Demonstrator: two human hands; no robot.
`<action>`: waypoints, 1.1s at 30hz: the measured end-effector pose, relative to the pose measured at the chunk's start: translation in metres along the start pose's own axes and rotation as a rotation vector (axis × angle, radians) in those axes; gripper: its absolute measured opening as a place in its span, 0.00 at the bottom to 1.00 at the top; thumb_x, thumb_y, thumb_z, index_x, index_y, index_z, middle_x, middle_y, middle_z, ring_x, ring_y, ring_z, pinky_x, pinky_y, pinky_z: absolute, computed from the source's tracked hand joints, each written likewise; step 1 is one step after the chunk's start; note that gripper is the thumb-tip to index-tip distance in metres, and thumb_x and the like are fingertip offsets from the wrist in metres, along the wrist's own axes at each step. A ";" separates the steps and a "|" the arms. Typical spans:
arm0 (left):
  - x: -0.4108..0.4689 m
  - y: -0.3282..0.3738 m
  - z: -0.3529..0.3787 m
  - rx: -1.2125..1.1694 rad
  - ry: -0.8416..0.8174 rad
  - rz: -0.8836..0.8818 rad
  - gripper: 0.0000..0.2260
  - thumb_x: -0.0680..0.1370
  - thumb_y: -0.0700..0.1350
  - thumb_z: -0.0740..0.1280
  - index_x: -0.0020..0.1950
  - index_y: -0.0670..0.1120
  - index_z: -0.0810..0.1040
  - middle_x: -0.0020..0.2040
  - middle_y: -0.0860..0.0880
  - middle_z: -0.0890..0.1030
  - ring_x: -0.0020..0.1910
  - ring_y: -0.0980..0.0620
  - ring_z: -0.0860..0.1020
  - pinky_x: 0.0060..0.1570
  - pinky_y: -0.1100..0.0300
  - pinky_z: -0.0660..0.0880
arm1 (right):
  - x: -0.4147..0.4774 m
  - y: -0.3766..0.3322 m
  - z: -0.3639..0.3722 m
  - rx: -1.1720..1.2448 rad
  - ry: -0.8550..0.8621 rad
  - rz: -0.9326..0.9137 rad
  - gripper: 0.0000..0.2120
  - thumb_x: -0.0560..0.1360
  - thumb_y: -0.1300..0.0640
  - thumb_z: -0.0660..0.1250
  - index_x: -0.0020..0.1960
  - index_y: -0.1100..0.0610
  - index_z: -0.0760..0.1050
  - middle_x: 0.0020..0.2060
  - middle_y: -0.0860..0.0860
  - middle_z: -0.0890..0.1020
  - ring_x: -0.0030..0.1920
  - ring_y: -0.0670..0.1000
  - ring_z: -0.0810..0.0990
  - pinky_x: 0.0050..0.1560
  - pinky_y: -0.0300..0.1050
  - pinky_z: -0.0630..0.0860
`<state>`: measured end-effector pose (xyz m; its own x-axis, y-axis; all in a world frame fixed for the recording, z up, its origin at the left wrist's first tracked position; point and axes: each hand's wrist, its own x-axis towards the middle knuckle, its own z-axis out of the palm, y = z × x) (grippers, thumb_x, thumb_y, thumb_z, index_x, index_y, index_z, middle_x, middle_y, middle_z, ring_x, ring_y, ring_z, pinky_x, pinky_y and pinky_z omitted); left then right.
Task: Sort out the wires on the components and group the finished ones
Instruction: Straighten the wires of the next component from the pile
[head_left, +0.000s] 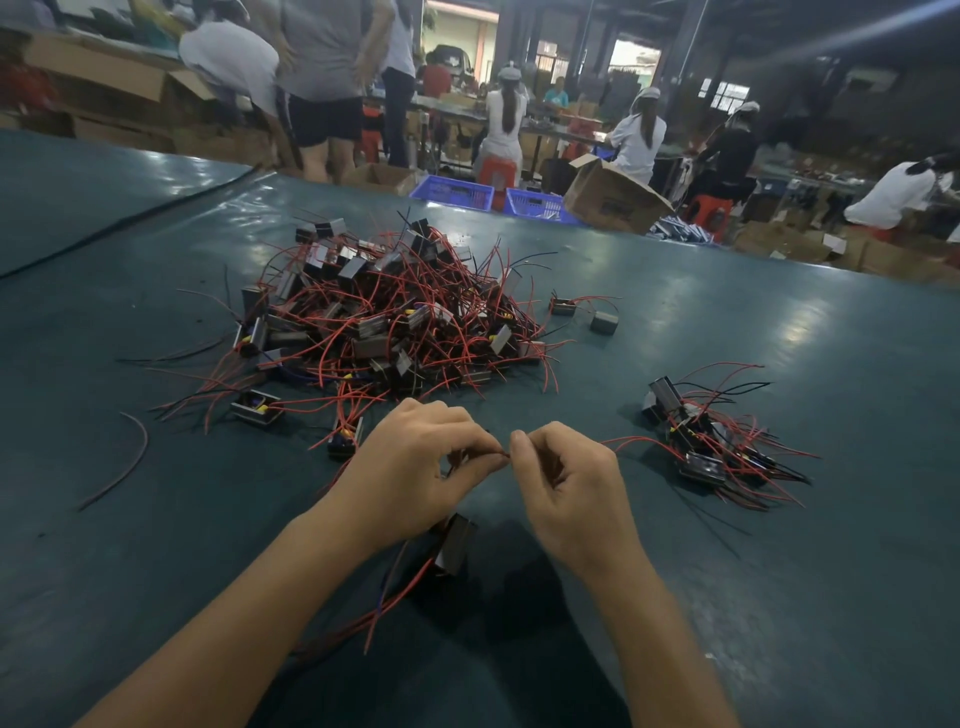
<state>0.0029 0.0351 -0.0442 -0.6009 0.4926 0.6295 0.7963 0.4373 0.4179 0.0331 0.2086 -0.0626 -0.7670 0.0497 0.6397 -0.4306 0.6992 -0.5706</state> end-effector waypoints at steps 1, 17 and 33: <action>0.000 -0.001 0.001 -0.014 0.003 -0.009 0.06 0.75 0.49 0.70 0.44 0.48 0.84 0.37 0.55 0.81 0.37 0.55 0.77 0.43 0.56 0.71 | 0.000 -0.001 0.000 0.014 0.006 0.019 0.16 0.77 0.51 0.63 0.33 0.55 0.71 0.25 0.42 0.67 0.27 0.46 0.66 0.29 0.43 0.64; 0.001 -0.006 0.003 -0.290 -0.011 -0.164 0.02 0.75 0.46 0.73 0.45 0.49 0.84 0.38 0.57 0.82 0.40 0.54 0.80 0.43 0.54 0.75 | -0.001 0.001 -0.005 0.106 -0.041 -0.079 0.06 0.78 0.53 0.64 0.42 0.51 0.73 0.36 0.42 0.74 0.29 0.46 0.72 0.30 0.36 0.67; -0.001 -0.001 0.002 -0.137 -0.047 -0.097 0.03 0.75 0.46 0.73 0.46 0.48 0.85 0.38 0.58 0.80 0.40 0.56 0.77 0.48 0.65 0.67 | -0.002 -0.004 0.002 0.039 -0.087 0.080 0.17 0.76 0.49 0.56 0.30 0.46 0.59 0.24 0.44 0.68 0.26 0.47 0.64 0.29 0.43 0.60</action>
<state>0.0027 0.0359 -0.0460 -0.6751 0.4896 0.5519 0.7348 0.3790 0.5625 0.0356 0.2040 -0.0627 -0.8372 0.0411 0.5453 -0.3831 0.6675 -0.6385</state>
